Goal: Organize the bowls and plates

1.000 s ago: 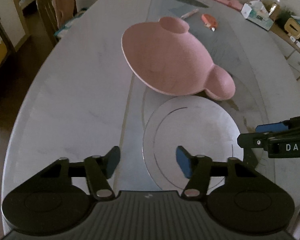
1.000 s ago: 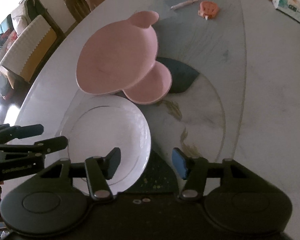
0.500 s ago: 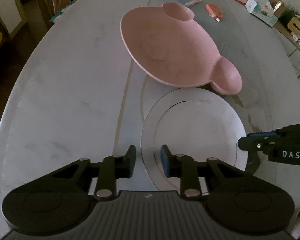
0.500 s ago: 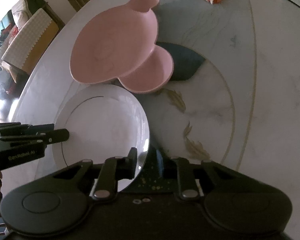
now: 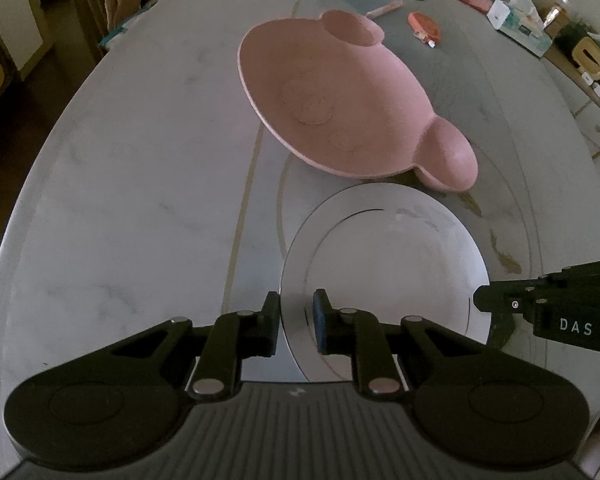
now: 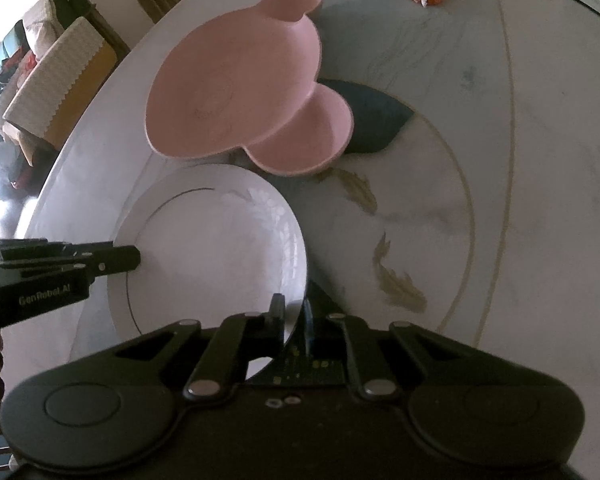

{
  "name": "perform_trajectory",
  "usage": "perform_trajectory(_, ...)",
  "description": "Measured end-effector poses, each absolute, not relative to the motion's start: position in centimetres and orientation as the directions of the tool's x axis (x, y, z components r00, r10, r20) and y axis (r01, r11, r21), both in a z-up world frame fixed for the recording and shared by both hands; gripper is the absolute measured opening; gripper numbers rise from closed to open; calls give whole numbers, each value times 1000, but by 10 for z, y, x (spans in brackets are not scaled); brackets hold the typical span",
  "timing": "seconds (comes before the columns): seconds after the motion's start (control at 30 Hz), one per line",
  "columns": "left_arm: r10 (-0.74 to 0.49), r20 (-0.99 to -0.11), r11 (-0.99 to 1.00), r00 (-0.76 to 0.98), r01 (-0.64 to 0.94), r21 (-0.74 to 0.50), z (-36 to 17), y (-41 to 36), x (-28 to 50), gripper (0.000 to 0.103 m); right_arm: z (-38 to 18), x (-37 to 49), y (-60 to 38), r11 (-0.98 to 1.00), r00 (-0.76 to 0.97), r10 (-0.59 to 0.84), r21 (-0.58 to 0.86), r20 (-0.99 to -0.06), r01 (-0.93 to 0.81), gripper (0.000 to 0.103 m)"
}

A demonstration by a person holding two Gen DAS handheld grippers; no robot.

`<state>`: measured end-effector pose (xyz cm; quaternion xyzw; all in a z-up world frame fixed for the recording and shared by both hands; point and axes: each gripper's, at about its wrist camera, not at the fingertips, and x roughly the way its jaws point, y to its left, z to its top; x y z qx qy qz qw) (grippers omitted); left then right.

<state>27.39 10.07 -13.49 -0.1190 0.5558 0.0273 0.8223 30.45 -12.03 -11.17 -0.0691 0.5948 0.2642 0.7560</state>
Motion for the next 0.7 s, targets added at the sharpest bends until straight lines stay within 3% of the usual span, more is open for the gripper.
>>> perform_trajectory(0.7, -97, -911, 969, 400, -169, -177, -111, 96, 240, 15, -99, 274, -130, 873, 163, 328, 233, -931, -428, 6)
